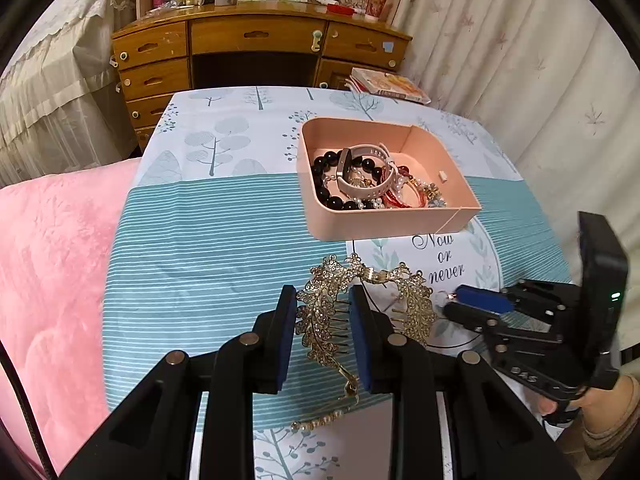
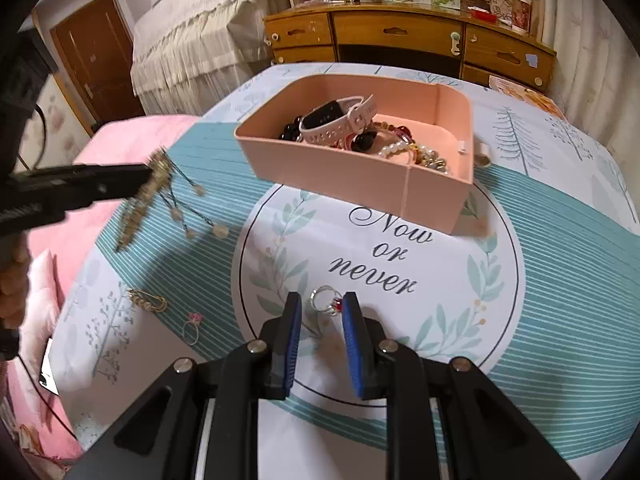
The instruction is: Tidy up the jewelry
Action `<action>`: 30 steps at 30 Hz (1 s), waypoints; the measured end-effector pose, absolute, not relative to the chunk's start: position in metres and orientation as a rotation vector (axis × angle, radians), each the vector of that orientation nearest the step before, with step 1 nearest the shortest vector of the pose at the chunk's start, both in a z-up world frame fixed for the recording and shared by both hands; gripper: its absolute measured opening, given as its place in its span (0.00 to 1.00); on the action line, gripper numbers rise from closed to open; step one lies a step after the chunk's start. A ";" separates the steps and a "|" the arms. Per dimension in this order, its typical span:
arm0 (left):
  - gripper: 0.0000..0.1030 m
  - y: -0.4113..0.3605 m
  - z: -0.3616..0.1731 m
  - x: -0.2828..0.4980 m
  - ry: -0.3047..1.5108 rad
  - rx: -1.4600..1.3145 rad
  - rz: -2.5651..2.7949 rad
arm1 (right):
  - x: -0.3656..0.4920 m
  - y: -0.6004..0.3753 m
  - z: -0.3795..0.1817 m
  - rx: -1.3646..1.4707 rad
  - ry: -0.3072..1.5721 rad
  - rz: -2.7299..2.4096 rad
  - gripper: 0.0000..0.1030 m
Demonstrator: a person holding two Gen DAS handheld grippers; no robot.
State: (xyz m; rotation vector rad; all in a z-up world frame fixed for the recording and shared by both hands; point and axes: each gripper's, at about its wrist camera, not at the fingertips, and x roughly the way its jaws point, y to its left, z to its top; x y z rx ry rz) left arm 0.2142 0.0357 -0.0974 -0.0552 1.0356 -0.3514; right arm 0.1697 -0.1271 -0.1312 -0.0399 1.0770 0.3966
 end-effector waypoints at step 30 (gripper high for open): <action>0.24 -0.001 -0.012 0.222 0.881 -0.006 -0.396 | 0.188 -0.161 0.016 0.031 0.782 0.344 0.06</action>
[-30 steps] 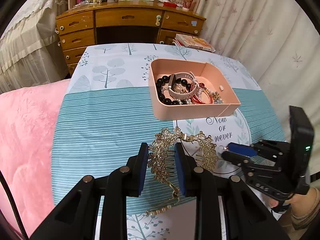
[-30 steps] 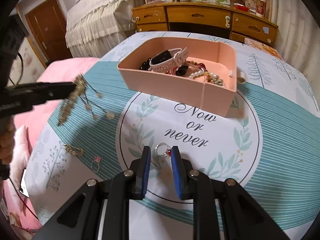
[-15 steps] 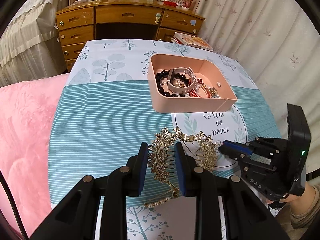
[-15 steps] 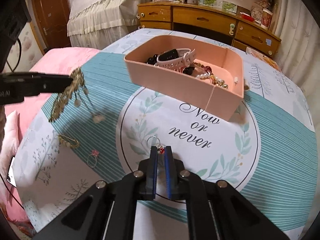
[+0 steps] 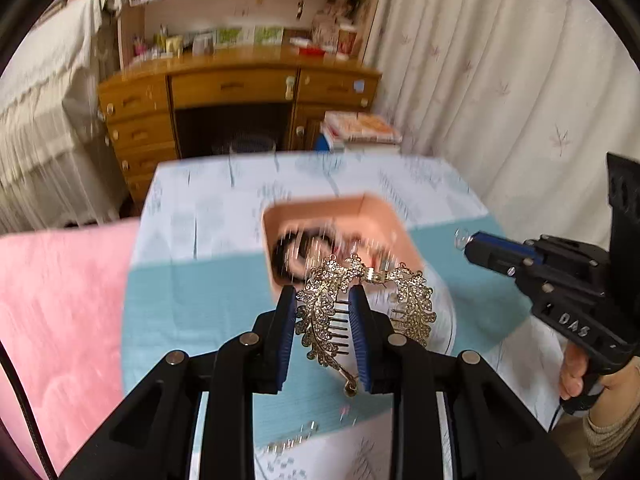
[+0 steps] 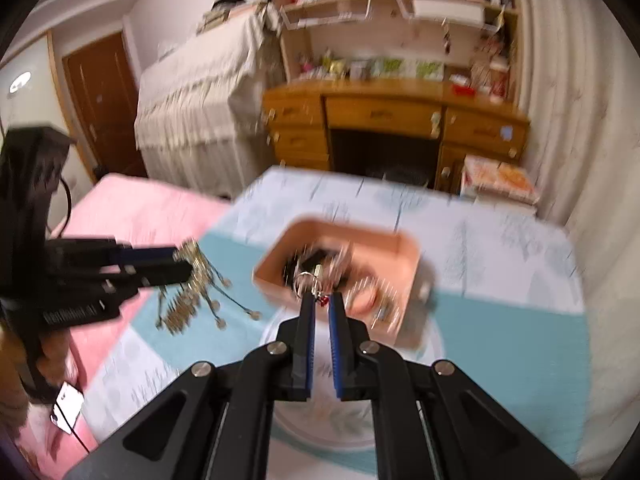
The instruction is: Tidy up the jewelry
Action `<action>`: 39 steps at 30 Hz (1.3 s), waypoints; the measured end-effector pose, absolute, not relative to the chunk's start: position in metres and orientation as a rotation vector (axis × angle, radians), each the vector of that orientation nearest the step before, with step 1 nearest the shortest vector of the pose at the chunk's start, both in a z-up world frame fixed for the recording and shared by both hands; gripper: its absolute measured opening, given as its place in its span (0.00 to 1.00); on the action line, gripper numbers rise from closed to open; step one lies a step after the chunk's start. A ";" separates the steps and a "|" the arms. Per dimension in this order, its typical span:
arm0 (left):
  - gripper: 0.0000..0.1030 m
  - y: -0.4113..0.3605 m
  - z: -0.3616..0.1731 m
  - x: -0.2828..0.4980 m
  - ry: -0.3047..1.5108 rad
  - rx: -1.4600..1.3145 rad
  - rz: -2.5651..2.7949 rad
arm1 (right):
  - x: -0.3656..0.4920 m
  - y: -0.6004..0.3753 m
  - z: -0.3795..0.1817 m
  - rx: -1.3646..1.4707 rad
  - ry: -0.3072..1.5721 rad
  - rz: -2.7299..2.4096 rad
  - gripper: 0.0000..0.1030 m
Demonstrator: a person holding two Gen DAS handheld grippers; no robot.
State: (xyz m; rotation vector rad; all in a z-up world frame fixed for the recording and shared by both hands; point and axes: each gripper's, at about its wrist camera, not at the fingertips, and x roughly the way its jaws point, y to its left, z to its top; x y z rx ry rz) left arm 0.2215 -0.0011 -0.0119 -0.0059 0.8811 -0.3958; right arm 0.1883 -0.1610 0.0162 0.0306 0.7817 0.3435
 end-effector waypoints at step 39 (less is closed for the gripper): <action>0.52 -0.096 -0.079 0.345 0.972 0.040 -0.344 | 0.256 -0.190 -0.078 0.150 1.014 0.300 0.08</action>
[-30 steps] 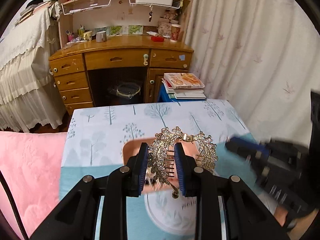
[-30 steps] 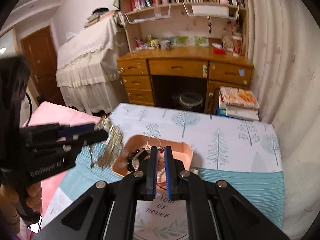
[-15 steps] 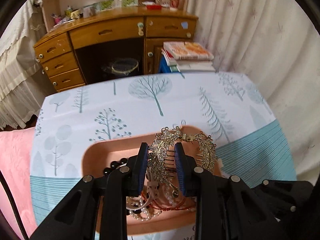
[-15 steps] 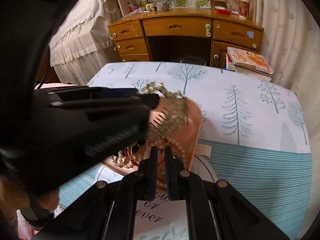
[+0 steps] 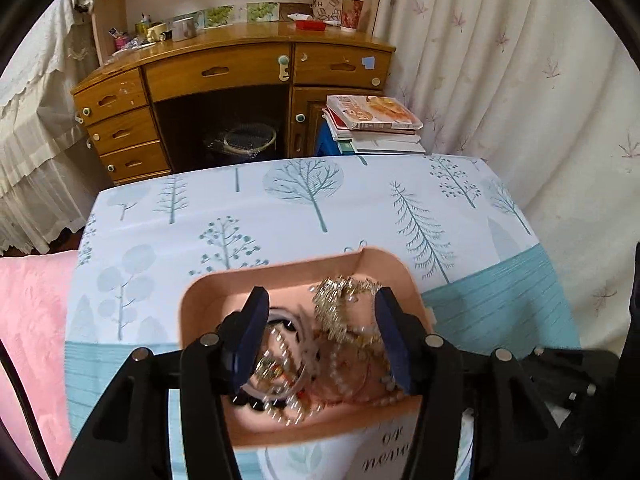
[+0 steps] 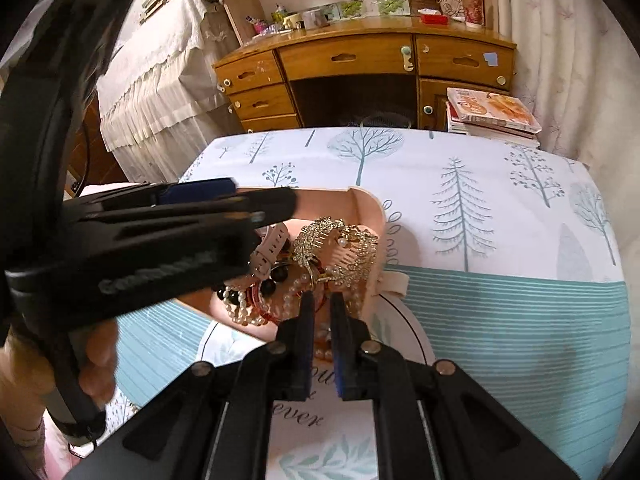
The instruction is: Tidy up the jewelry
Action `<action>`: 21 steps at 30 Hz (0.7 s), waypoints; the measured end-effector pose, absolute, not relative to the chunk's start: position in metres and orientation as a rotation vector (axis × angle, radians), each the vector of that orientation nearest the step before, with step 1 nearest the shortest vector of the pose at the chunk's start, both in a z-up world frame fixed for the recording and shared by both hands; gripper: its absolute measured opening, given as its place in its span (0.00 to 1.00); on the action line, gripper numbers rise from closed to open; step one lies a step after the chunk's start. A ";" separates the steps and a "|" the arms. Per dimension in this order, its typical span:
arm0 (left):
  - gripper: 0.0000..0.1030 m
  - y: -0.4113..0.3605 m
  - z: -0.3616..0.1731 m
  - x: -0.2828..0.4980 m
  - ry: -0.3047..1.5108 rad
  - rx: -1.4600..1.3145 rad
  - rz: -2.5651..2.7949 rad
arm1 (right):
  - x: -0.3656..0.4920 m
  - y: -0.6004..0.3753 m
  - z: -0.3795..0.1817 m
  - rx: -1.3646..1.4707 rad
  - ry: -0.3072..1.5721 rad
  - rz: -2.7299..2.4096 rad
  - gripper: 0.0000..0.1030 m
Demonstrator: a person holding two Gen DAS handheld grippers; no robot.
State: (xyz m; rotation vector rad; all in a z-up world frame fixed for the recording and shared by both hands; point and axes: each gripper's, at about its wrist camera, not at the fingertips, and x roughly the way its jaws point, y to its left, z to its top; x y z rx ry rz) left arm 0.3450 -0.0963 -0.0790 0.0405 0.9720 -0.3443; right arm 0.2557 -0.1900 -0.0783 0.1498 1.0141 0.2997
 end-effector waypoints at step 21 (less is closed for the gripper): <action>0.63 -0.008 -0.024 0.188 0.893 0.092 -0.394 | 0.144 -0.165 -0.026 0.182 0.932 0.441 0.08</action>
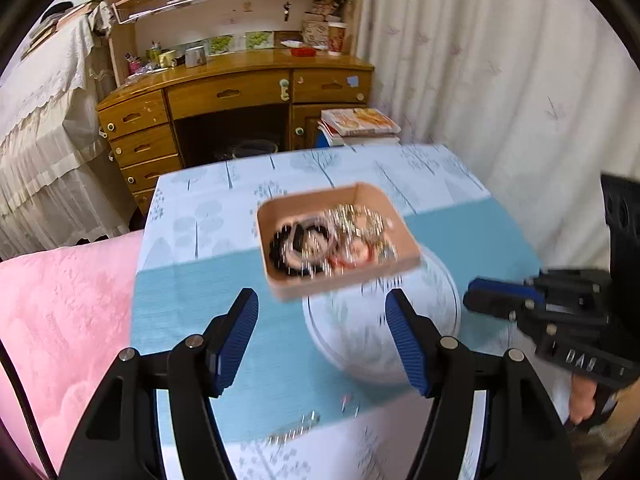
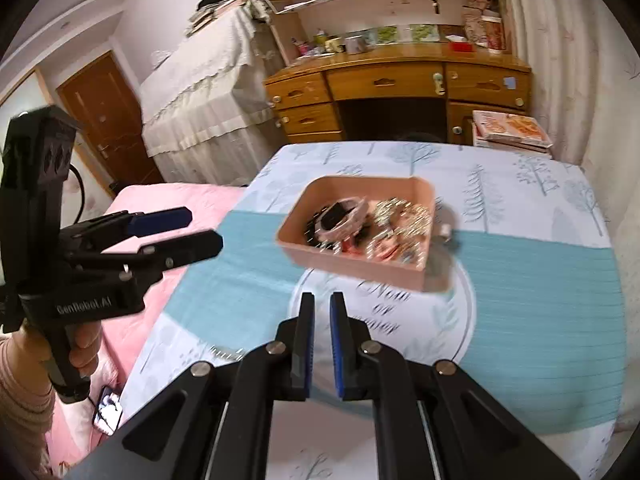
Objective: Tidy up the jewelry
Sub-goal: 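Grasp the pearl safety pin with the left tool while the right tool moves to the pink-stone ring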
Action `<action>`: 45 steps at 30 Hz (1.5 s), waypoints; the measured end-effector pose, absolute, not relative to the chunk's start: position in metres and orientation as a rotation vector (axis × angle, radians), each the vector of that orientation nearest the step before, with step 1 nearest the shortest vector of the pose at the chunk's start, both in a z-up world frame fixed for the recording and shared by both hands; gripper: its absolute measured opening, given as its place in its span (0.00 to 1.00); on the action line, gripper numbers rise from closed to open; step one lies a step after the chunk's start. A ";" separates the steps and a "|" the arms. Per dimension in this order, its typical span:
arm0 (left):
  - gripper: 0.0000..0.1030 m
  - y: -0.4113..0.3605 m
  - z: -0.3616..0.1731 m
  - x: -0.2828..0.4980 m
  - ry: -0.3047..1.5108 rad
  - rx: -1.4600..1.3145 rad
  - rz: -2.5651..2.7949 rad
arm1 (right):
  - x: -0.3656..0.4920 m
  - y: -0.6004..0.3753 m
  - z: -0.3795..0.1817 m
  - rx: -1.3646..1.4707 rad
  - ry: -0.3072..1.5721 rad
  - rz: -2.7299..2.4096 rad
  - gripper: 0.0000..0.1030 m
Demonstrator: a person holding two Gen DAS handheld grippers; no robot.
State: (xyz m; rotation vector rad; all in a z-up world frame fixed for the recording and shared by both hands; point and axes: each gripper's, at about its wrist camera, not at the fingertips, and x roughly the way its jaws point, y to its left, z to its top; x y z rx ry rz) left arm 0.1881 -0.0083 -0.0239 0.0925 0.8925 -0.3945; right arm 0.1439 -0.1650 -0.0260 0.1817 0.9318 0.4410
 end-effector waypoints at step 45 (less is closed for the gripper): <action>0.05 0.009 -0.154 0.160 1.188 0.338 -0.563 | 0.102 -0.113 -0.122 0.207 1.082 0.505 0.24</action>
